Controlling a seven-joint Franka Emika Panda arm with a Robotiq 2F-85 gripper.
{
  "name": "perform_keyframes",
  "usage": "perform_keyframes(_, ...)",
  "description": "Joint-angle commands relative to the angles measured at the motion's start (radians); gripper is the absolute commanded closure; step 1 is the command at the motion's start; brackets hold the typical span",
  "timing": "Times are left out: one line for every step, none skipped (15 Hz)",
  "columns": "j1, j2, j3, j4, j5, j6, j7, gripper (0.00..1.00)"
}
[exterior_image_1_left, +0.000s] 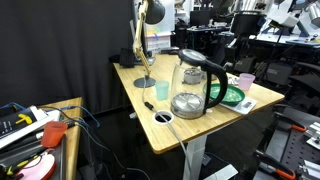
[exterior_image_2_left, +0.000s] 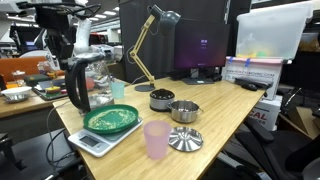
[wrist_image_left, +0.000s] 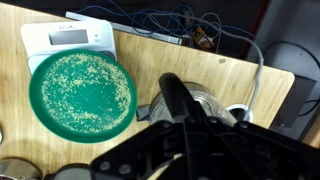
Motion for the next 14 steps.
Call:
perform_keyframes(0.030,0.103,-0.003,0.002,0.073,0.111,-0.030,1.00)
perform_keyframes(0.036,0.117,-0.005,0.003,0.089,0.131,-0.036,1.00)
perform_keyframes(0.037,0.137,-0.006,0.003,0.101,0.150,-0.041,1.00)
perform_keyframes(0.037,0.151,-0.008,0.002,0.109,0.162,-0.045,1.00)
perform_keyframes(0.032,0.166,-0.008,-0.004,0.108,0.177,-0.046,1.00)
perform_keyframes(0.031,0.168,-0.007,-0.006,0.110,0.166,-0.047,1.00)
perform_keyframes(0.029,0.154,-0.005,-0.006,0.107,0.149,-0.042,0.74)
perform_keyframes(0.025,0.144,-0.002,-0.005,0.102,0.140,-0.033,0.73)
perform_keyframes(0.024,0.111,-0.002,-0.003,0.096,0.115,-0.032,0.67)
perform_keyframes(0.020,0.059,0.000,0.000,0.091,0.086,-0.021,0.61)
perform_keyframes(0.016,0.008,0.000,0.005,0.087,0.069,-0.013,0.54)
perform_keyframes(0.013,-0.040,-0.001,0.013,0.083,0.053,-0.008,0.47)
perform_keyframes(0.007,-0.105,-0.004,0.022,0.080,0.034,-0.003,0.39)
perform_keyframes(0.001,-0.186,-0.004,-0.003,0.075,0.020,0.005,0.33)
